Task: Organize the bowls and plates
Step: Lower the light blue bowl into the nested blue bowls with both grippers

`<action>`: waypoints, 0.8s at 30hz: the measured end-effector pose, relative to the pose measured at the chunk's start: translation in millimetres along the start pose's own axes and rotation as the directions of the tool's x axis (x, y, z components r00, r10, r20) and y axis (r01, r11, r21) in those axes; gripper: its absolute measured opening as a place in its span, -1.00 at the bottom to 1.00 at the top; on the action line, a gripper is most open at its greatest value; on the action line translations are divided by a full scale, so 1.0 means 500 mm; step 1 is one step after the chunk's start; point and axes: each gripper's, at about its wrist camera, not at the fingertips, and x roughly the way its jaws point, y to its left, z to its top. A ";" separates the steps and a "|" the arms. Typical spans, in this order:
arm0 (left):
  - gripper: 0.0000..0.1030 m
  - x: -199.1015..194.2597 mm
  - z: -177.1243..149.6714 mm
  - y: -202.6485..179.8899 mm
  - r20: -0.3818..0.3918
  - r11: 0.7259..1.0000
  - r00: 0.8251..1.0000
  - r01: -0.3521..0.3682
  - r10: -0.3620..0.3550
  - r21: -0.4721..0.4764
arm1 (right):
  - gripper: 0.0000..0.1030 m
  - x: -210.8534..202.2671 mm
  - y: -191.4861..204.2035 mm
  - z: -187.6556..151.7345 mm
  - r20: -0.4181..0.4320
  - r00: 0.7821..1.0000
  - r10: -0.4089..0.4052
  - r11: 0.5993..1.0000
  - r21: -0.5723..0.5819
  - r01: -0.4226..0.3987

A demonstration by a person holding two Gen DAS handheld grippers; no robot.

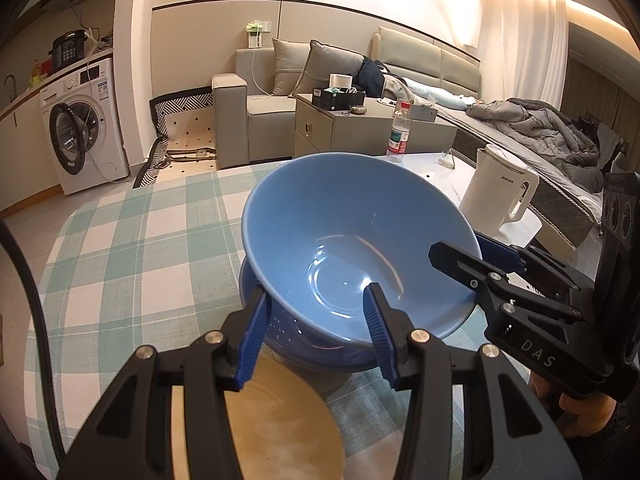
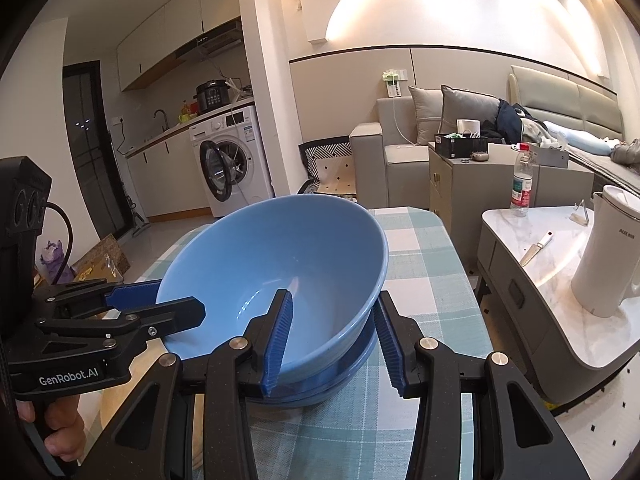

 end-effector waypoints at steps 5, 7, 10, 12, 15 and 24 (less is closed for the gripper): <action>-0.09 0.005 -0.007 0.008 -0.004 1.000 1.000 -0.013 0.013 0.004 | -0.15 0.014 0.004 -0.008 -0.014 1.000 0.003 1.000 -0.006 -0.004; -0.09 0.010 -0.009 0.012 -0.009 1.000 1.000 -0.016 0.016 0.002 | -0.15 0.019 0.005 -0.010 -0.017 1.000 0.003 1.000 -0.010 -0.003; -0.09 0.016 -0.013 0.015 -0.016 1.000 1.000 -0.022 0.022 0.003 | -0.15 0.028 0.008 -0.015 -0.026 1.000 -0.001 1.000 -0.017 0.001; -0.09 0.021 -0.015 0.015 -0.020 1.000 0.999 -0.028 0.028 0.006 | -0.15 0.034 0.009 -0.019 -0.035 0.999 -0.004 1.000 -0.023 0.004; -0.09 0.029 -0.019 0.018 -0.026 0.999 0.999 -0.037 0.037 0.009 | -0.15 0.044 0.013 -0.024 -0.047 0.999 -0.010 1.000 -0.030 0.008; -0.09 0.049 -0.030 0.024 -0.048 0.999 0.997 -0.052 0.052 0.014 | -0.15 0.064 0.016 -0.042 -0.074 0.997 -0.031 0.998 -0.052 0.027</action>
